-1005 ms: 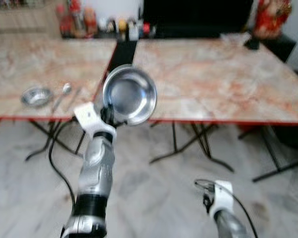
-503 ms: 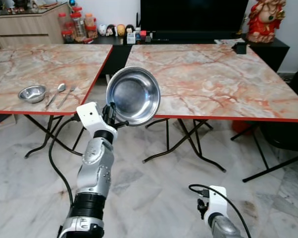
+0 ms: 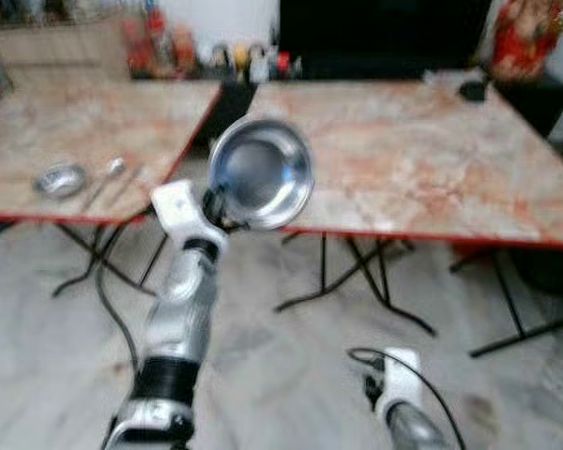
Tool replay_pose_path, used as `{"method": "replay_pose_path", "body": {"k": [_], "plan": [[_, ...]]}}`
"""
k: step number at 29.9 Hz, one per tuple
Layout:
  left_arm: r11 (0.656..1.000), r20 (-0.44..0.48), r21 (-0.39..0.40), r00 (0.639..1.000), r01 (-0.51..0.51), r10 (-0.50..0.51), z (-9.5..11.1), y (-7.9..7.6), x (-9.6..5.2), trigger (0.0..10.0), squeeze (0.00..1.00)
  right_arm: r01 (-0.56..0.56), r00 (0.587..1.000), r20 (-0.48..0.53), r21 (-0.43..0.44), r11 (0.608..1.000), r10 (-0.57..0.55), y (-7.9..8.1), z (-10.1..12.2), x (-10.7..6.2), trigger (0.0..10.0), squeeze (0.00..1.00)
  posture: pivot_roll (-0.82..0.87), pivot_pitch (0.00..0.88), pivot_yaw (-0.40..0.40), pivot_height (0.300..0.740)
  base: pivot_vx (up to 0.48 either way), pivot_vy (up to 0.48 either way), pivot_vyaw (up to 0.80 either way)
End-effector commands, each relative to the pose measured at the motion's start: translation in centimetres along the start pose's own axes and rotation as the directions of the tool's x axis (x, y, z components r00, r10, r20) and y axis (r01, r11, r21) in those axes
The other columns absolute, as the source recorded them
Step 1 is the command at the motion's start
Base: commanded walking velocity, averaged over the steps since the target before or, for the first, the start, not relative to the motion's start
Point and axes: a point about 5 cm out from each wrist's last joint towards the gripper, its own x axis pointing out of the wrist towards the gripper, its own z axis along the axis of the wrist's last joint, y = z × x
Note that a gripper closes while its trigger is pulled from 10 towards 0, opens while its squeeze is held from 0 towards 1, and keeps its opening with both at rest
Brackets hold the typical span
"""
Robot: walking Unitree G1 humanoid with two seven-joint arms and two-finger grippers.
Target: Setting the table
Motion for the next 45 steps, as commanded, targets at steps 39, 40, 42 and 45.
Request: {"method": "replay_pose_path", "body": {"k": [39,40,42,45], "plan": [[0.996,-0.039,-0.044,0.996,0.076,-0.077,-0.7,-3.0,0.6,10.0,0.0,0.039,0.997,-0.069,0.025,0.999,-0.037,-1.8,-1.9,-0.6,10.0,0.0,0.02,0.0,0.016,0.74,0.313,0.0,0.0],[0.996,-0.037,-0.051,0.997,0.07,-0.071,-0.7,-2.9,0.6,10.0,0.0,0.037,0.997,-0.069,0.02,0.999,-0.036,-1.8,-1.9,-0.6,10.0,0.0,0.02,0.0,0.015,0.74,0.0,0.0,0.0],[0.996,-0.03,-0.078,0.998,0.045,-0.047,-0.7,-2.7,0.6,10.0,0.0,0.035,0.997,-0.066,0.008,0.999,-0.034,-1.9,-1.9,-0.6,10.0,0.0,0.02,0.0,0.015,0.74,0.0,0.0,0.0],[0.997,-0.033,-0.063,0.998,0.043,-0.045,-0.8,-2.6,0.6,10.0,0.0,0.033,0.997,-0.068,-0.018,0.999,-0.035,-1.9,-1.9,-0.6,10.0,0.0,0.01,0.0,0.015,0.74,0.169,-0.181,0.2]]}}
